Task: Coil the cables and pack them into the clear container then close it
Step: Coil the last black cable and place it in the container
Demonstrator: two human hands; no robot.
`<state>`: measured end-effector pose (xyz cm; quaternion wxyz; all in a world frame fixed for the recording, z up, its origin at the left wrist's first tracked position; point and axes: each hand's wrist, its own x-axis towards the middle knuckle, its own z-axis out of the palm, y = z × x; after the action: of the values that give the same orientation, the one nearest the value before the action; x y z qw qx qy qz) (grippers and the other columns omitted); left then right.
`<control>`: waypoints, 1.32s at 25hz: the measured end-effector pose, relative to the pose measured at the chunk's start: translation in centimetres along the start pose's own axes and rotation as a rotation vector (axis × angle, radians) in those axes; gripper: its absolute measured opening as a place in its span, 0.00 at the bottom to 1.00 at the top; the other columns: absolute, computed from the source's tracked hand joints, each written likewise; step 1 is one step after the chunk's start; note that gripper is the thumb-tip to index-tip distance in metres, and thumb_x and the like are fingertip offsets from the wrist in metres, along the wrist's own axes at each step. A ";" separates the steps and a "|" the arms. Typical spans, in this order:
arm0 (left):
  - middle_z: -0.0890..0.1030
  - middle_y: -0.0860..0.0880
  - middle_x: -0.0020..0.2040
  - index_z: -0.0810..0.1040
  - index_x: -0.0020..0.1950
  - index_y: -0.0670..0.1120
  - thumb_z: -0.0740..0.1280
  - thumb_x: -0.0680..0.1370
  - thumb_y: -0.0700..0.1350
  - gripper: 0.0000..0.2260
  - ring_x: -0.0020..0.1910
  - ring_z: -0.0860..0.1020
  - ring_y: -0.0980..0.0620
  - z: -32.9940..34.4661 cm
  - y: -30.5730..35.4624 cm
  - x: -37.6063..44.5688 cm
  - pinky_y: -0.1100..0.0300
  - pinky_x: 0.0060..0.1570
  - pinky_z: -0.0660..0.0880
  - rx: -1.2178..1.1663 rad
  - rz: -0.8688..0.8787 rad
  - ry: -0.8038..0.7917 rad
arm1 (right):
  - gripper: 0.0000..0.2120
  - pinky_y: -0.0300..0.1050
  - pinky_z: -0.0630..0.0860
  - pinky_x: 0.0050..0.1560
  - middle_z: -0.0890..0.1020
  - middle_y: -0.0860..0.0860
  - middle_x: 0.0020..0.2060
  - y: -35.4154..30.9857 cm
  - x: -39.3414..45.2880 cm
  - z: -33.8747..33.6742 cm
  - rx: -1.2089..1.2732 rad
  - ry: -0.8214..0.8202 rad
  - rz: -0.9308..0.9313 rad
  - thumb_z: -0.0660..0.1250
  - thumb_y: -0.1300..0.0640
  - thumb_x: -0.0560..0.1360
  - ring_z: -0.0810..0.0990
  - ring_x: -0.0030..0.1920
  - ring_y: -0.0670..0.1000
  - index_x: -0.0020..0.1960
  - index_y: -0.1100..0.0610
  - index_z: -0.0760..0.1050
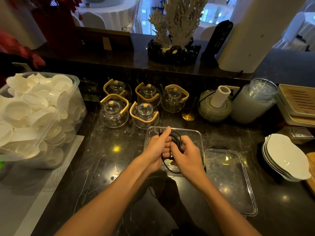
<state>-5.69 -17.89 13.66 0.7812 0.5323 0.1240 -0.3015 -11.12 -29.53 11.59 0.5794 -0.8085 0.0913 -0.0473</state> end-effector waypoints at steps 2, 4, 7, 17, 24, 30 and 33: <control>0.62 0.54 0.25 0.67 0.31 0.49 0.63 0.83 0.55 0.21 0.21 0.59 0.59 0.1 0.0 0.0 0.68 0.20 0.57 -0.015 0.007 -0.025 | 0.05 0.60 0.79 0.34 0.81 0.51 0.32 0.1 0.0 0.4 -0.115 0.134 -0.099 0.67 0.52 0.81 0.80 0.32 0.52 0.49 0.52 0.76; 0.62 0.54 0.25 0.67 0.32 0.49 0.63 0.83 0.55 0.21 0.22 0.59 0.59 0.3 0.2 0.0 0.67 0.21 0.57 -0.025 0.025 -0.043 | 0.08 0.53 0.79 0.33 0.82 0.47 0.34 0.1 -0.2 0.7 -0.264 0.225 -0.235 0.64 0.51 0.83 0.81 0.32 0.47 0.53 0.54 0.78; 0.62 0.53 0.27 0.68 0.33 0.48 0.63 0.83 0.56 0.21 0.24 0.60 0.58 0.6 0.2 0.1 0.67 0.22 0.59 -0.002 0.059 -0.039 | 0.13 0.44 0.80 0.40 0.85 0.47 0.44 0.2 0.0 0.9 -0.361 0.309 -0.297 0.61 0.51 0.84 0.82 0.41 0.45 0.62 0.56 0.79; 0.59 0.54 0.24 0.67 0.31 0.49 0.65 0.82 0.55 0.21 0.20 0.57 0.59 -0.4 -0.5 0.3 0.67 0.18 0.54 -0.148 -0.030 -0.107 | 0.13 0.46 0.80 0.43 0.86 0.54 0.39 -3.2 2.3 -2.4 0.547 0.345 0.091 0.60 0.52 0.85 0.84 0.39 0.53 0.51 0.59 0.78; 0.59 0.55 0.23 0.67 0.32 0.48 0.62 0.83 0.53 0.21 0.18 0.56 0.60 -0.2 0.5 0.5 0.68 0.17 0.51 -0.161 -0.059 -0.268 | 0.11 0.40 0.65 0.31 0.66 0.48 0.30 -0.9 3.5 -4.3 0.673 -0.091 0.558 0.64 0.58 0.80 0.66 0.29 0.45 0.59 0.63 0.78; 0.60 0.55 0.23 0.68 0.33 0.48 0.60 0.84 0.50 0.19 0.19 0.58 0.59 -0.5 0.9 0.9 0.67 0.18 0.56 -0.128 -0.046 -0.174 | 0.08 0.38 0.66 0.28 0.71 0.49 0.30 -0.8 3.0 -4.4 0.564 -0.370 0.459 0.63 0.62 0.82 0.66 0.29 0.45 0.54 0.61 0.81; 0.60 0.53 0.24 0.68 0.32 0.48 0.62 0.84 0.50 0.20 0.21 0.59 0.57 -0.5 0.8 0.6 0.65 0.21 0.60 -0.010 0.021 -0.082 | 0.11 0.39 0.70 0.30 0.71 0.49 0.31 -0.2 2.9 -4.2 0.614 -0.402 0.422 0.63 0.61 0.81 0.68 0.29 0.45 0.58 0.61 0.82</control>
<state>-4.67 -17.42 13.69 0.7914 0.5170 0.0878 -0.3141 -9.06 -33.91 13.09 0.7966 -0.5550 0.1217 0.2061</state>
